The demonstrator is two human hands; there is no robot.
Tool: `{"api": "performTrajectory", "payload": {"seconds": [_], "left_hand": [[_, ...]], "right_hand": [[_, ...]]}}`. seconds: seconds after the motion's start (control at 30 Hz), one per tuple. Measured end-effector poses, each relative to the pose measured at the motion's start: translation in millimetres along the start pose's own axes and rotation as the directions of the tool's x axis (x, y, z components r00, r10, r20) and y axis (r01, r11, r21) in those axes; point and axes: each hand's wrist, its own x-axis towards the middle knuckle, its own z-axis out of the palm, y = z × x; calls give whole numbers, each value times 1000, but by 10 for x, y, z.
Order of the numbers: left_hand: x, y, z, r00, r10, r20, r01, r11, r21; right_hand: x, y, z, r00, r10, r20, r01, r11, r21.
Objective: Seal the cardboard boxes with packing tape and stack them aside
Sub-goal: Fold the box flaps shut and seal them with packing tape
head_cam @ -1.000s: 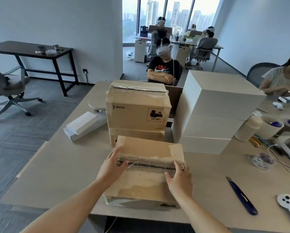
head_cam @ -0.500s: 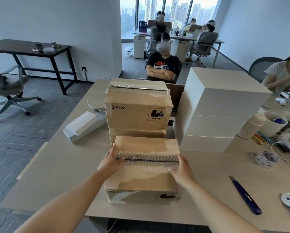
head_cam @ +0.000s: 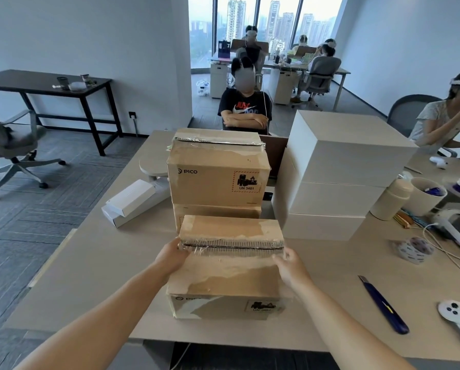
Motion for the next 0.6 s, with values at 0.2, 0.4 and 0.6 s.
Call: {"api": "performTrajectory", "payload": {"seconds": [0.2,0.4,0.6], "left_hand": [[-255,88,-126,999,1,-46,-10,981,-195],[-653,317,-266,999,-37,-33,25,950,-311],[-762,43,-482,910,-217,353,325,902,-284]], "right_hand": [[-90,31,-145,988,46,-148,9,937,350],[-195,-36,-369,971,218,-100,-134,839,527],[-333,137,-605,865,356,353,-490,749,446]]}}
